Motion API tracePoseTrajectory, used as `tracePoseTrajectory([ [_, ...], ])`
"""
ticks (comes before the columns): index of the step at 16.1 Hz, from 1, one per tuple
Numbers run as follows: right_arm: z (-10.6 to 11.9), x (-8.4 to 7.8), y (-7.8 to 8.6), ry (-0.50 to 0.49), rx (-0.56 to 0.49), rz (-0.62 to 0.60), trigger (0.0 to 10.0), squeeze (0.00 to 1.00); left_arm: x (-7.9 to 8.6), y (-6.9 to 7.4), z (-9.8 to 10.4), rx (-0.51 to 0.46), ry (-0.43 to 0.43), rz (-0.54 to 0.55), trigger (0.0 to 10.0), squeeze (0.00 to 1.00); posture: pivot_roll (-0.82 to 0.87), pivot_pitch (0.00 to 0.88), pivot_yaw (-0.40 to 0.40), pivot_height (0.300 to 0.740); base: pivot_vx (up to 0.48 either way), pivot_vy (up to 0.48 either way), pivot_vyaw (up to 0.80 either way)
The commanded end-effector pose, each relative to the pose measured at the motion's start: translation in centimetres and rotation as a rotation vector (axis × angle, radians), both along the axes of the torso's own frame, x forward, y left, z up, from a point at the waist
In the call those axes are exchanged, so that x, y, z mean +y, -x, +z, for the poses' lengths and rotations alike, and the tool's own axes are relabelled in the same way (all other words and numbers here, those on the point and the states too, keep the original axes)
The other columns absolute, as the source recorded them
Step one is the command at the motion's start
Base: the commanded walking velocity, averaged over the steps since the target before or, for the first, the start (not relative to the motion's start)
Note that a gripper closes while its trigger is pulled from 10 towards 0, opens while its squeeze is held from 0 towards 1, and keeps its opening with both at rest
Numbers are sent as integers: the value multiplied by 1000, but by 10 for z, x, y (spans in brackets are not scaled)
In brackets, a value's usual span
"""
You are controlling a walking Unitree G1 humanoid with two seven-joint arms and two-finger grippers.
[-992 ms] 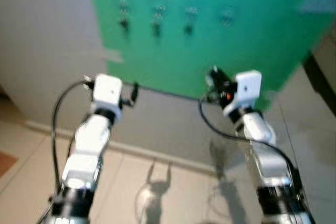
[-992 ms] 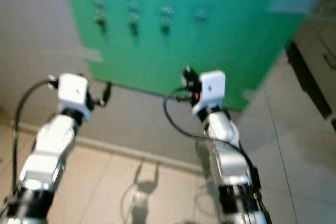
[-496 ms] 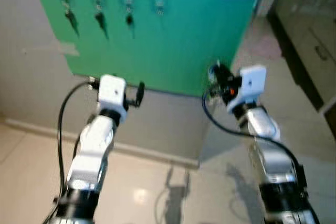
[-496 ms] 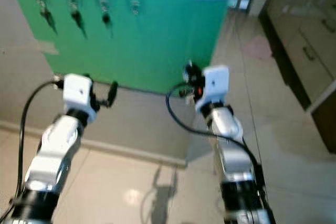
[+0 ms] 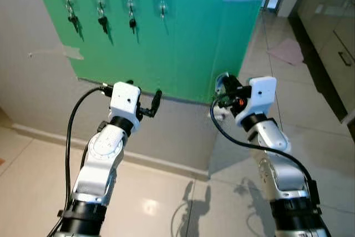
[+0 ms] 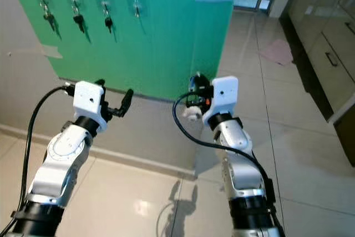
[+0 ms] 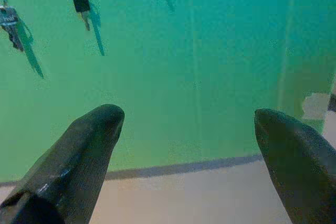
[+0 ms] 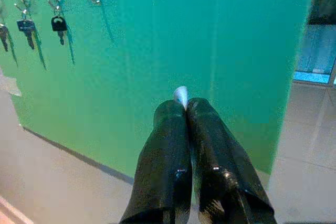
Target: Hang keys on a hook
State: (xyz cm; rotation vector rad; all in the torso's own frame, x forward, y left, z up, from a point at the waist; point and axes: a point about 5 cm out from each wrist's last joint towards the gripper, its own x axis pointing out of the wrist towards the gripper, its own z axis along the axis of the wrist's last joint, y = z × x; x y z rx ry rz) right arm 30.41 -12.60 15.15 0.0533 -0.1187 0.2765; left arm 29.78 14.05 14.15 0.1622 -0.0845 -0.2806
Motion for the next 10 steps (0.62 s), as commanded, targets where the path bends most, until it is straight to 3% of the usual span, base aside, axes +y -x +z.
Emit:
tracePoseTrajectory([
  [1,7,4,0,-7,-21,11,10000,0,1,1,1,-3,0,-8,10000,0,-81,0,-9,740,390,0,513],
  [7,10,4,7,-36,-35,90,10000,0,6,6,-2,16,-24,-42,10000,0,-86,0,8,740,390,0,86],
  [9,18,11,16,-53,-78,204,10000,0,3,5,-5,28,-26,-64,10000,0,-107,0,24,740,381,0,0],
  [10,18,11,16,-53,-78,204,10000,0,3,5,-5,28,-26,-64,10000,0,-107,0,24,740,379,0,0],
])
